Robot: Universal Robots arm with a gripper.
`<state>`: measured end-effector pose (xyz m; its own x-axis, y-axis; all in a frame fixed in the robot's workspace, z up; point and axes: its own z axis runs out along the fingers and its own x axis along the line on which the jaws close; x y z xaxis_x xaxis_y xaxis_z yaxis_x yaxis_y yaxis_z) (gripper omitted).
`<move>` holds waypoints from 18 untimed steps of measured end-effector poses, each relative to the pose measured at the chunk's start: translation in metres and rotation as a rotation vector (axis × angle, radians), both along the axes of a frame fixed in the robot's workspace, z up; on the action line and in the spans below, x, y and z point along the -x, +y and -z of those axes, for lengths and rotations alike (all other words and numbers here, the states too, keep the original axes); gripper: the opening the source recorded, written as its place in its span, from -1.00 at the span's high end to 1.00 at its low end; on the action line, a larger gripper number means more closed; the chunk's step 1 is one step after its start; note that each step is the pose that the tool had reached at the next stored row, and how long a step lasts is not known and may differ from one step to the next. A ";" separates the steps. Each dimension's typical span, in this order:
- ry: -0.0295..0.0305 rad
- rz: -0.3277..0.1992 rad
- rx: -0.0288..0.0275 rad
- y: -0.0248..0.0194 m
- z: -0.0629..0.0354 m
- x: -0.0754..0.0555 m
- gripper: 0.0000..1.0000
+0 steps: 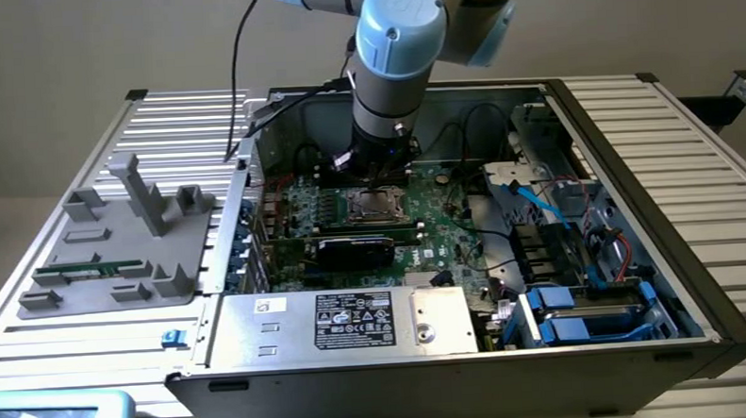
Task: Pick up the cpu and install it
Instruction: 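Install the first cpu locking lever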
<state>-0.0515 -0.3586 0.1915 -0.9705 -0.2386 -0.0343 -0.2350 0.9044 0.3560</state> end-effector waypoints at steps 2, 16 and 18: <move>0.0000 0.000 0.0000 0.0000 0.0003 0.000 0.81; -0.0002 -0.004 -0.0003 -0.0001 0.0005 -0.006 0.81; -0.0005 -0.004 -0.0002 -0.0001 0.0005 -0.007 0.81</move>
